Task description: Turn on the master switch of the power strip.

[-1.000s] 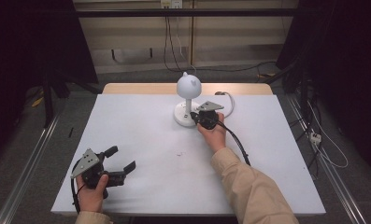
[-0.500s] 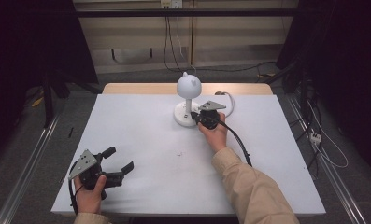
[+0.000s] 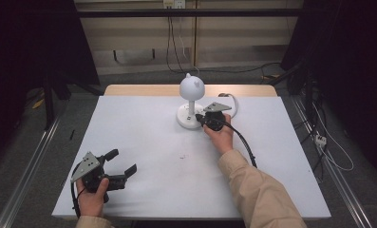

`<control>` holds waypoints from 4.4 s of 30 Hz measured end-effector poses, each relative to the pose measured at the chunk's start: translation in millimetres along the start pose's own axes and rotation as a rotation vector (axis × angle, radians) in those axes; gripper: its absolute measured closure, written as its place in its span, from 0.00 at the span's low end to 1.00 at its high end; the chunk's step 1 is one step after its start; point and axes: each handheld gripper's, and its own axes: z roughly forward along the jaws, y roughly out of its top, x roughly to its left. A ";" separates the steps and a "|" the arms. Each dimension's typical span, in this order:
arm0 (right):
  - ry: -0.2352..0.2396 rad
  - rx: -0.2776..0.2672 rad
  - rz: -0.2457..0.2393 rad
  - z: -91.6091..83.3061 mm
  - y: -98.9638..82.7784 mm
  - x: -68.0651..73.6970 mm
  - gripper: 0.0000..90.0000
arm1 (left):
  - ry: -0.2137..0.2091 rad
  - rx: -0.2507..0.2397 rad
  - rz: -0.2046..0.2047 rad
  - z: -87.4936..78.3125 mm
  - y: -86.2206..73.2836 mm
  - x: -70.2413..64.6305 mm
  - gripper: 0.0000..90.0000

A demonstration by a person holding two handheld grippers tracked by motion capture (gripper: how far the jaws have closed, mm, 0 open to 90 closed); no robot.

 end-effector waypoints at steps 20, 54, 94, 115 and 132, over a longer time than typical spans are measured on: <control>0.013 0.005 0.017 3.7 -2.2 -2.3 1.00 | 0.002 -0.003 0.003 -1.3 0.4 -0.4 0.04; 0.077 -0.045 0.137 -41.8 -0.3 2.9 0.44 | 0.005 -0.015 -0.007 -2.7 1.7 0.8 0.04; 0.112 -0.023 0.076 -118.8 -33.0 8.4 0.15 | 0.002 -0.003 0.008 -1.6 2.7 -0.6 0.04; 0.121 -0.009 0.054 -142.4 -52.1 9.0 0.12 | 0.003 -0.008 0.003 -1.8 3.0 -0.4 0.04; 0.121 -0.008 0.041 -162.4 -64.2 7.0 0.12 | 0.002 -0.006 0.009 -1.3 3.1 -0.8 0.04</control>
